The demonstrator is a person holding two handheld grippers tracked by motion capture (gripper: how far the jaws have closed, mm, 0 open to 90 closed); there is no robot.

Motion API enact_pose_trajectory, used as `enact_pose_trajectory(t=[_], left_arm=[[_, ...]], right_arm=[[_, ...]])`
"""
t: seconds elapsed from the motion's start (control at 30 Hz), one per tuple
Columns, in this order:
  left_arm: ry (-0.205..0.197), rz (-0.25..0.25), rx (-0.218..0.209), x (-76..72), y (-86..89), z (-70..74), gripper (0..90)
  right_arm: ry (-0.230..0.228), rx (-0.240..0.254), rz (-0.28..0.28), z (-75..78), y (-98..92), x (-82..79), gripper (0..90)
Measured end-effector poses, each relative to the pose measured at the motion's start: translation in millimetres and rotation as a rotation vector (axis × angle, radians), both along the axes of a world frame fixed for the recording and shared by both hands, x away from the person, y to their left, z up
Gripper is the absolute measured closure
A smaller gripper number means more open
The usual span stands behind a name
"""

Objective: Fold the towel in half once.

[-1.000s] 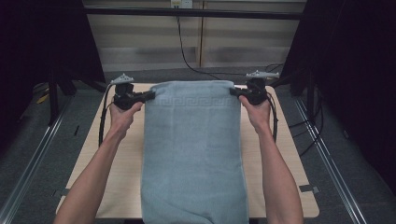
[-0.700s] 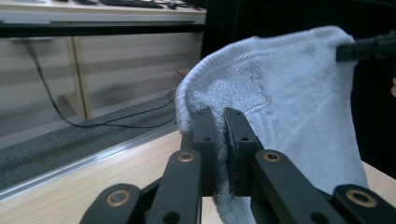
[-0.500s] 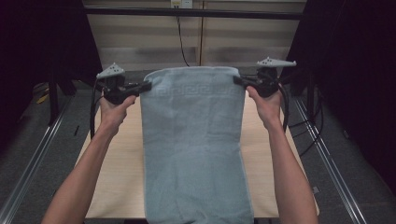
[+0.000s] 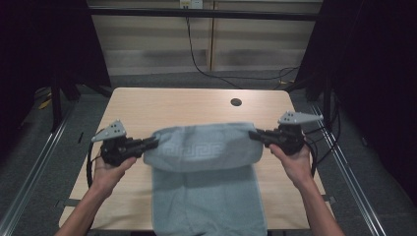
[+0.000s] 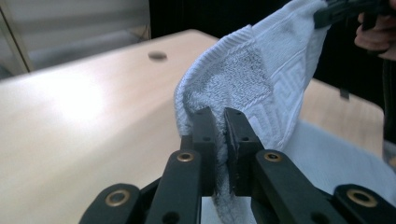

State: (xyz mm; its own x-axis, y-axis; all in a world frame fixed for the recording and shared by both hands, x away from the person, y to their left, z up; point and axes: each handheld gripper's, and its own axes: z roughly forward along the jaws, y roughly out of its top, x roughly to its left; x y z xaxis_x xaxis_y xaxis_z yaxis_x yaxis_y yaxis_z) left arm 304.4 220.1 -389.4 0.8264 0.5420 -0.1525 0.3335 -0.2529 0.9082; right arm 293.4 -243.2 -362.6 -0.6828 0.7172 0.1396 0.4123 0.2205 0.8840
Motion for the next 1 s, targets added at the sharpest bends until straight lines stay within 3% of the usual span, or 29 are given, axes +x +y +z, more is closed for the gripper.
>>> enact_pose_trajectory(t=[0.07, 0.17, 0.23, 0.27, 0.3, 0.37, 0.43, 0.5, 0.57, 0.6, 0.7, 0.77, 0.9, 1.0], left_arm=[[0.042, -0.003, -0.030, -14.8, 3.0, -8.5, 84.1], [0.094, -0.034, 0.028, -35.8, 2.6, -26.1, 84.1], [0.118, -0.025, 0.062, -44.4, 2.1, -35.9, 84.1], [0.152, -0.038, 0.054, -49.3, 1.4, -45.0, 84.0], [0.164, -0.045, 0.064, -51.9, 0.4, -50.9, 84.0], [0.203, -0.064, 0.102, -57.6, -3.2, -65.8, 84.0], [0.237, -0.072, 0.142, -59.2, -7.0, -79.9, 84.0], [0.283, -0.075, 0.171, -57.5, -10.8, -95.1, 83.9], [0.289, -0.072, 0.230, -54.4, -15.6, -107.9, 83.8], [0.299, -0.077, 0.217, -50.5, -16.0, -108.7, 83.9], [0.267, -0.034, 0.245, -38.1, -19.2, -108.4, 84.0], [0.265, -0.014, 0.248, -26.6, -19.8, -108.9, 84.2], [0.254, 0.036, 0.252, 7.0, -22.5, -110.2, 84.3], [0.292, 0.060, 0.240, 37.8, -24.3, -110.3, 84.4]], right_arm=[[0.027, -0.007, 0.015, -12.7, 0.8, -12.9, 83.9], [0.076, 0.018, 0.032, -32.6, 3.0, -28.9, 83.9], [0.099, -0.003, 0.043, -45.4, 6.7, -39.2, 83.9], [0.116, 0.003, 0.048, -53.0, 7.8, -43.5, 83.9], [0.150, 0.017, 0.051, -64.3, 10.2, -48.0, 83.9], [0.185, -0.038, 0.059, -80.5, 15.9, -54.2, 83.9], [0.234, -0.051, 0.070, -98.3, 19.6, -59.1, 83.9], [0.266, -0.039, 0.069, -112.2, 21.0, -62.0, 83.9], [0.301, -0.062, 0.071, -123.5, 23.6, -61.1, 84.1], [0.301, -0.087, 0.074, -127.2, 25.5, -59.3, 84.2], [0.304, -0.150, 0.045, -134.3, 26.7, -46.3, 84.5], [0.318, -0.120, 0.050, -137.3, 24.3, -36.7, 84.6], [0.302, -0.141, 0.014, -136.8, 25.8, -14.9, 84.6], [0.293, -0.151, -0.011, -137.1, 27.3, 2.2, 84.6]])
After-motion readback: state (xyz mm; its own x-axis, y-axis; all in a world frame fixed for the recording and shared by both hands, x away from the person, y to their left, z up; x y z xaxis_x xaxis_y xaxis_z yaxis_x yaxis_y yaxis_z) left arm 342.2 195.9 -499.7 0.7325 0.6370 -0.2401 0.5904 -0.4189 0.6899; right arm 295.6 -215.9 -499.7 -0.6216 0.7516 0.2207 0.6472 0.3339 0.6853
